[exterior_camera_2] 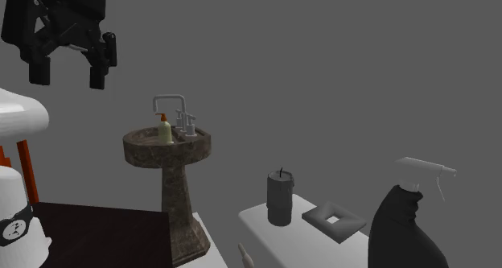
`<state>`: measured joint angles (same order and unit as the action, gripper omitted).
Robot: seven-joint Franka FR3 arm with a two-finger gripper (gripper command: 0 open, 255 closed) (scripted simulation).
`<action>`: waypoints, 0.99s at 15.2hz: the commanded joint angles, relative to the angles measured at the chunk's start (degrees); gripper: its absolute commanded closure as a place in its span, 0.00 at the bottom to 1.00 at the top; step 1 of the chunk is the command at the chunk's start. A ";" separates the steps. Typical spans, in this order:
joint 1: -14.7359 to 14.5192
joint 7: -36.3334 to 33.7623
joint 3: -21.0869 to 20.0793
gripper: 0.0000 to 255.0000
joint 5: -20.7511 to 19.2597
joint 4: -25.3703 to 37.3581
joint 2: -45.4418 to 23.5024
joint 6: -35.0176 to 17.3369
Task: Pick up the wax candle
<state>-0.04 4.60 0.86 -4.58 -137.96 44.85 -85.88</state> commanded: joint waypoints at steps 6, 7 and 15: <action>-1.61 -1.25 -1.54 0.00 1.78 0.04 -8.06 -8.91; -1.91 -1.46 -1.86 0.00 2.08 0.27 -9.81 -10.61; -4.06 -2.97 -4.41 0.00 3.81 4.80 -24.88 -22.70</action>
<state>-3.76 2.01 -3.09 -1.01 -134.03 22.03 -107.12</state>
